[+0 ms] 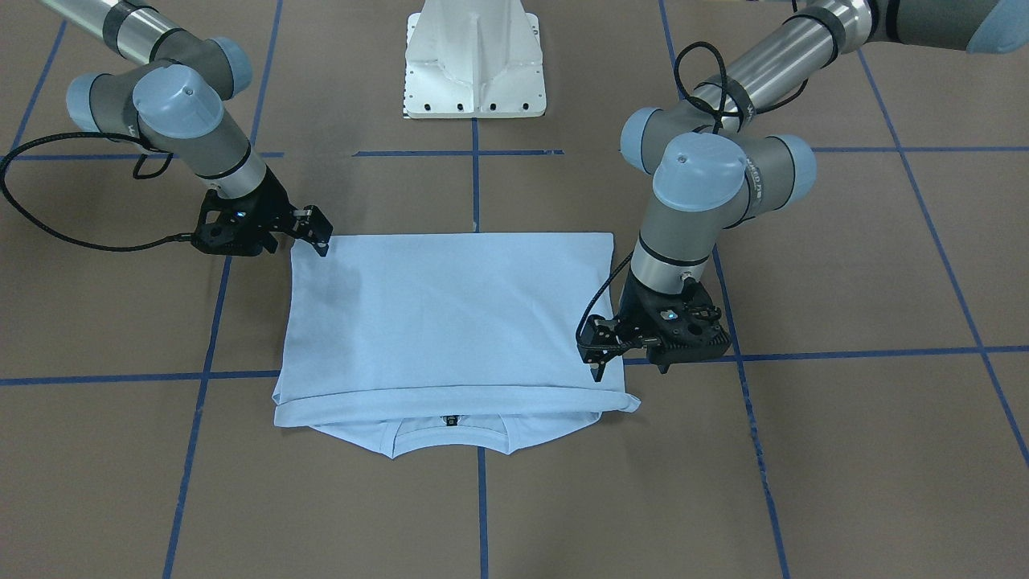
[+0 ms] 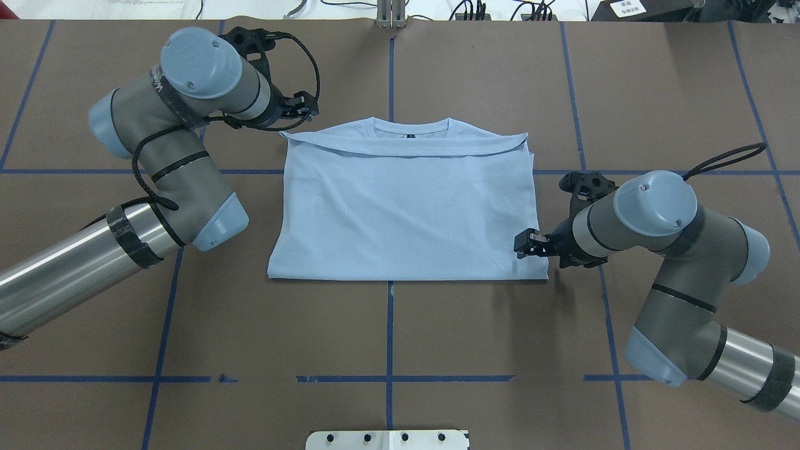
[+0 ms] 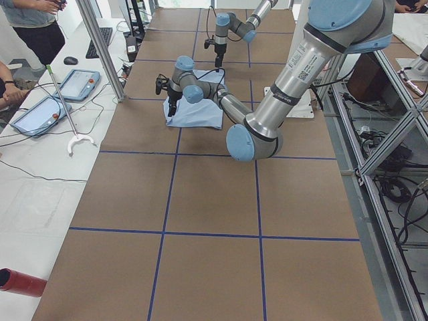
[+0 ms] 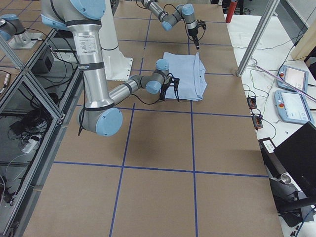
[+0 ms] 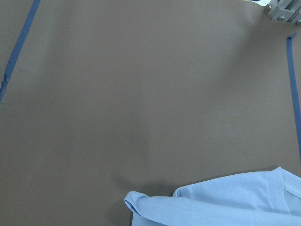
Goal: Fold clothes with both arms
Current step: 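Grasp the shirt edge with the right gripper and drag it, rotating the shirt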
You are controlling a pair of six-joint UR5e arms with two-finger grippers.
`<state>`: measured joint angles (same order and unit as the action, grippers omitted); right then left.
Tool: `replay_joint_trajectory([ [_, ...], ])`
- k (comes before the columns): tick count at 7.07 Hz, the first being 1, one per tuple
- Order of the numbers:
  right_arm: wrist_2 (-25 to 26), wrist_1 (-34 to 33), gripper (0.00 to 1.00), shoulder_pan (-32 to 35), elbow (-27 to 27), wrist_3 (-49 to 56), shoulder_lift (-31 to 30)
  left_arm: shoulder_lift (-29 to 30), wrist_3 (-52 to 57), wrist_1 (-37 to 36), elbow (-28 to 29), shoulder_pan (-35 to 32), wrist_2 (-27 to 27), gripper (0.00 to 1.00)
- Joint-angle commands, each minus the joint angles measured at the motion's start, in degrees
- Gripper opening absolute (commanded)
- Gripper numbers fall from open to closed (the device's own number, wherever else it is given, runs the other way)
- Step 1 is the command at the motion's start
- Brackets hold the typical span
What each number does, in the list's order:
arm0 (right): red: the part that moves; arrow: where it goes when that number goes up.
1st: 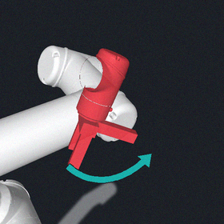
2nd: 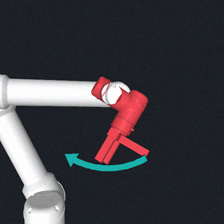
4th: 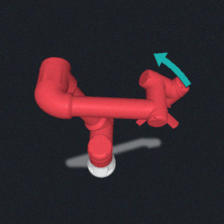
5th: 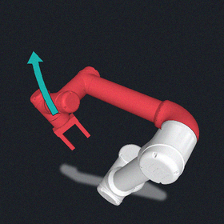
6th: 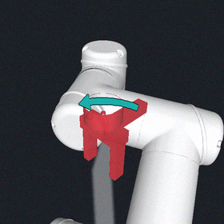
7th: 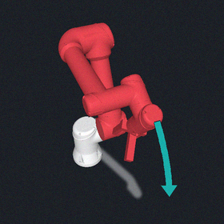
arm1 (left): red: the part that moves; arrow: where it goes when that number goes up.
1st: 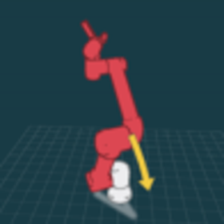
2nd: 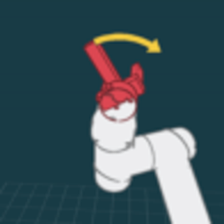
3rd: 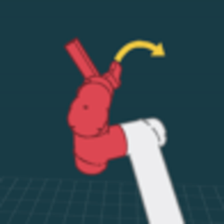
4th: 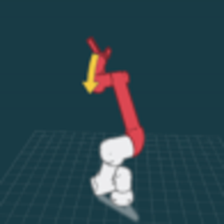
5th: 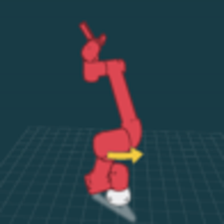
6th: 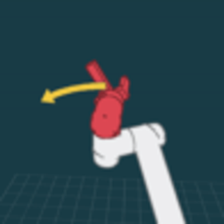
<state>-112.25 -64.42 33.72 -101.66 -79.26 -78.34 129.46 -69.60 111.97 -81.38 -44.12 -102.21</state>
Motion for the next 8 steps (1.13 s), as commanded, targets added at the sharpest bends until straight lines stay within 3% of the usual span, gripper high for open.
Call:
replay_joint_trajectory([
  [1, 0.10, 0.00, 0.14, -1.19, 0.85, 0.07, 0.30, 0.00, 0.00, 0.00, -0.18, 0.00, 0.00, 1.00],
  [2, -0.08, 0.00, 0.00, -1.20, 0.76, 0.15, 0.30, -0.09, 0.00, 0.00, -0.18, 0.00, 0.00, 1.00],
  [5, -1.04, 0.09, 0.00, -2.07, -2.47, 0.42, -2.23, -0.17, 0.08, 0.00, -0.27, 0.00, 0.00, 1.00],
  [8, -0.78, 0.18, 0.00, -14.16, -15.10, -0.10, -13.03, -1.83, -0.09, 0.00, -1.75, 0.00, 0.26, 1.00],
])
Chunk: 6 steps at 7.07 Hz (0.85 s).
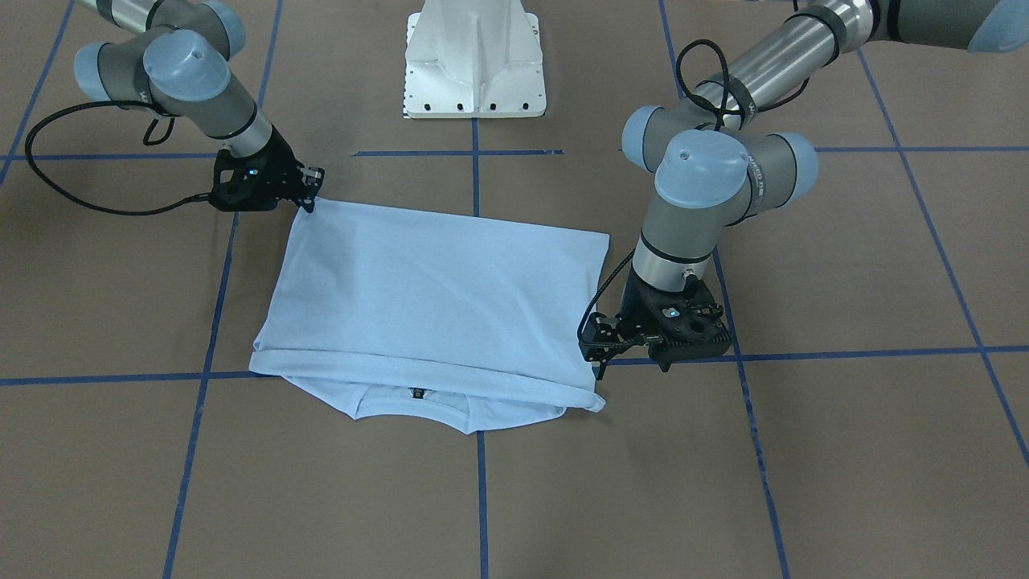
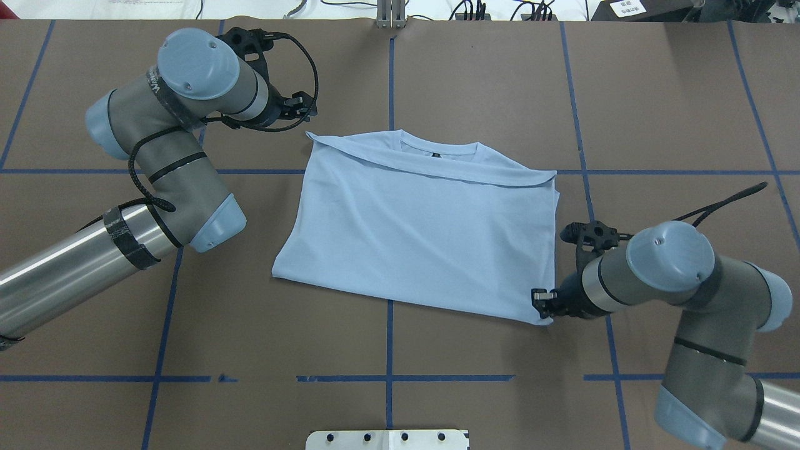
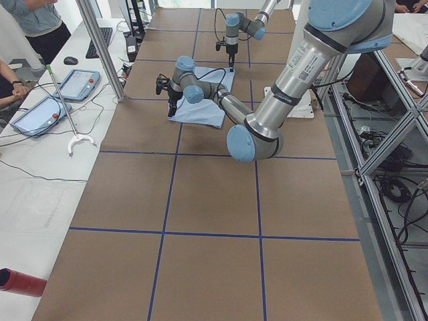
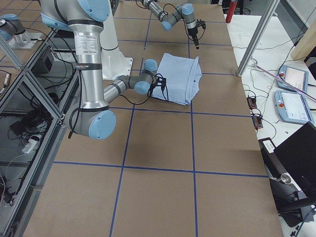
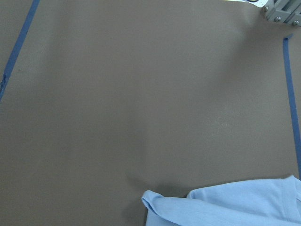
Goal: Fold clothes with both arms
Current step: 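Grasp the shirt edge with the right gripper and drag it, rotating the shirt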
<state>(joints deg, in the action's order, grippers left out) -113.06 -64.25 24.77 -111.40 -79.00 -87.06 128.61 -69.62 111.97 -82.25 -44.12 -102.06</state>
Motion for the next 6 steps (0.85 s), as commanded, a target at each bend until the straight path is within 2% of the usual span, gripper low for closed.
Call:
replay_joint_trajectory([
  [1, 0.03, 0.00, 0.00, -10.04, -8.45, -1.85, -6.96, -1.77, -0.16, 0.00, -2.02, 0.00, 0.11, 1.00],
  [4, 0.12, 0.18, 0.00, -22.10, -9.71, -5.99, -7.16, -2.83, -1.74, 0.00, -4.49, 0.70, 0.99, 1.00],
  [5, 0.56, 0.35, 0.99, -23.18, -9.72, -6.08, -7.16, -3.44, -2.35, 0.00, -5.10, 1.40, 0.90, 1.00],
  [6, 0.65, 0.35, 1.00, -23.19, -9.80, -5.99, -7.08, -4.15, -2.53, 0.00, -6.85, 2.36, 0.73, 1.00],
])
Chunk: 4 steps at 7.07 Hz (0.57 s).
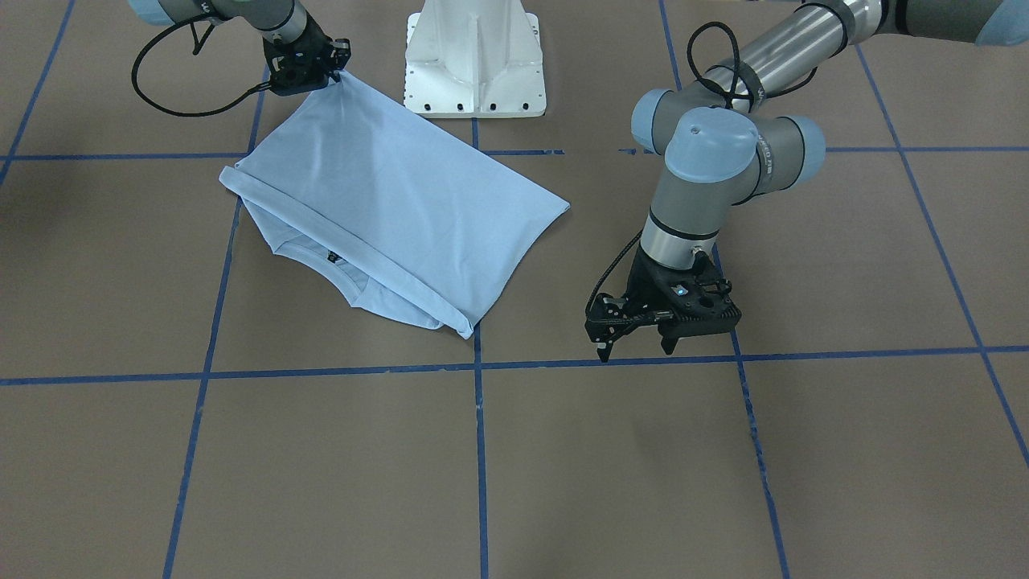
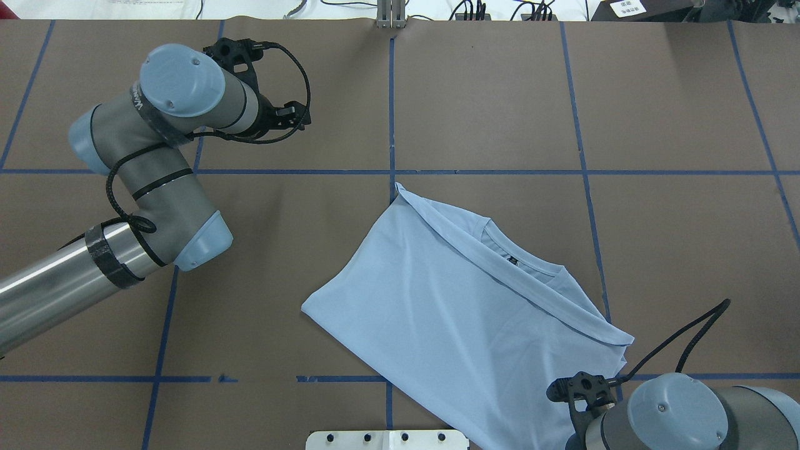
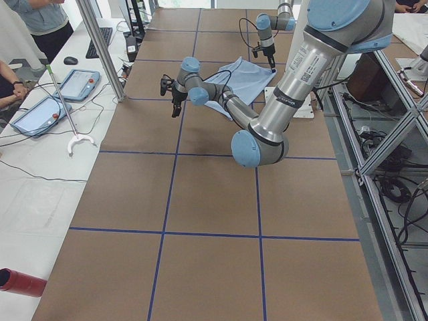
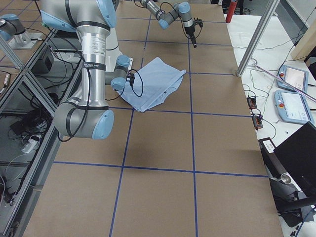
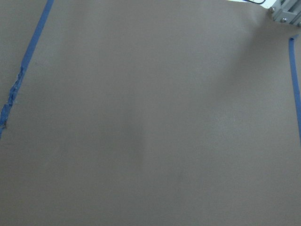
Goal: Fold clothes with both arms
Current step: 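Grasp the shirt edge with the right gripper and drag it, rotating the shirt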
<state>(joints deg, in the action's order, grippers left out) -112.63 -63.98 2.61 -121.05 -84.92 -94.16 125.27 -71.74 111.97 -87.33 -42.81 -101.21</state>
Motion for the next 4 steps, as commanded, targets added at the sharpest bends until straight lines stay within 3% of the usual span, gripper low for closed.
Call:
replay_joint_trajectory([
  [1, 0.22, 0.17, 1.00, 0.80, -1.02, -0.16, -0.06, -1.78, -1.46, -1.04, -4.75, 2.46, -0.56, 1.00],
  [4, 0.05, 0.17, 1.00, 15.00, -3.66, 0.02, 0.64, -6.95, -20.64, -3.25, -13.10, 13.41, -2.33, 1.00],
])
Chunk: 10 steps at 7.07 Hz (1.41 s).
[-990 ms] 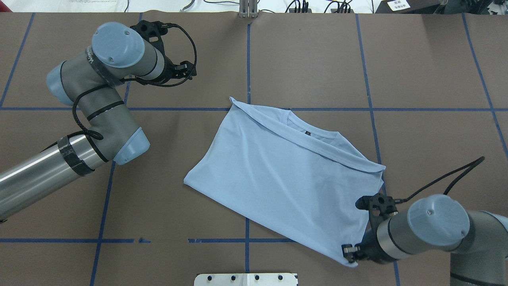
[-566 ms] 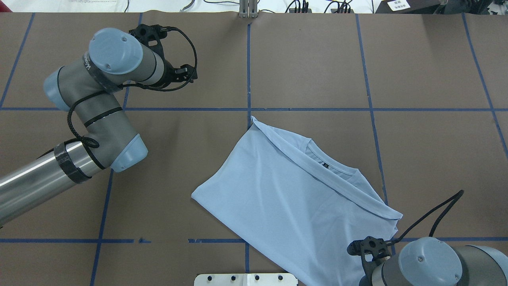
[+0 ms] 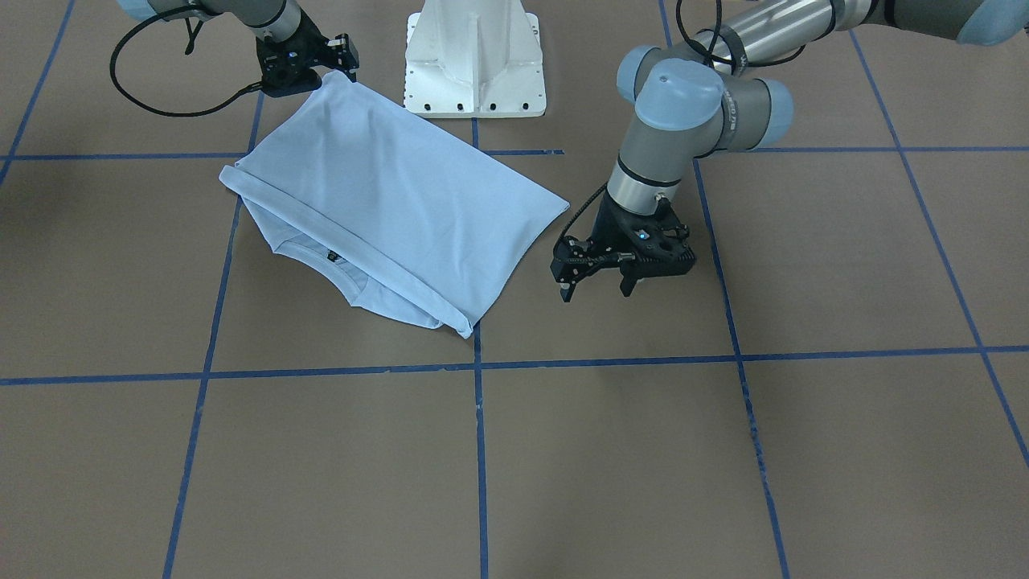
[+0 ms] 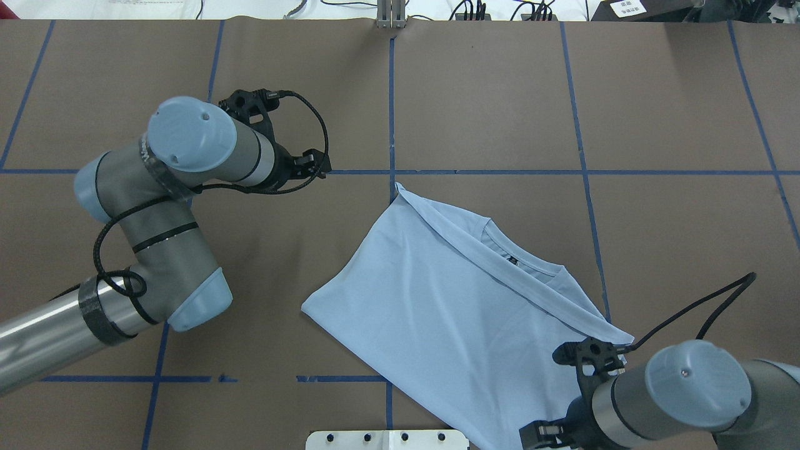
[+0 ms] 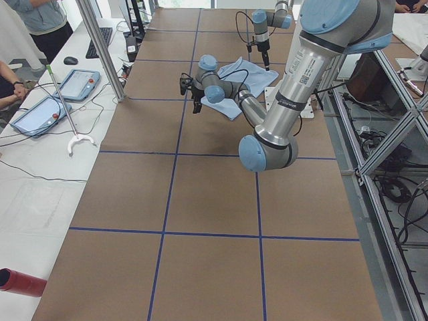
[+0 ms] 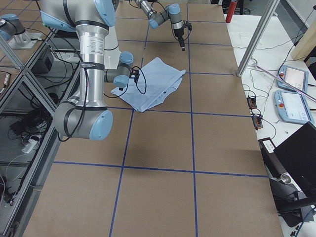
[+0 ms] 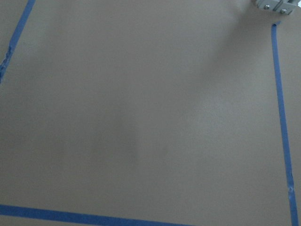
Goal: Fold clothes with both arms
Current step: 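Lower the left gripper to the shirt edge nearest it while the right gripper holds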
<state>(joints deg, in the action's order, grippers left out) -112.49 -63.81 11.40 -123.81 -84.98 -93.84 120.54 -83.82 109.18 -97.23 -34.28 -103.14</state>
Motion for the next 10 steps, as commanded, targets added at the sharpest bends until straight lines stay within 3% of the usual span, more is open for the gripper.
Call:
replay_joint_trajectory([
  [1, -0.19, 0.09, 1.00, 10.19, -0.91, 0.42, 1.37, -3.20, -14.91, -0.72, -3.93, 8.67, 0.04, 1.00],
  [3, 0.16, 0.00, 1.00, 13.29, -0.56, 0.43, 3.66, -3.12, -22.15, -6.41, -5.24, 14.39, 3.89, 0.97],
  [5, 0.16, 0.00, 1.00, 13.65, -0.38, 0.43, 4.11, -3.38, -24.20, -6.96, -5.52, 15.29, 4.18, 0.87],
  [10, 0.16, 0.00, 1.00, 13.74, -0.29, 0.43, 4.11, -5.05, -24.03, -7.05, -5.16, 15.21, 5.32, 0.79],
])
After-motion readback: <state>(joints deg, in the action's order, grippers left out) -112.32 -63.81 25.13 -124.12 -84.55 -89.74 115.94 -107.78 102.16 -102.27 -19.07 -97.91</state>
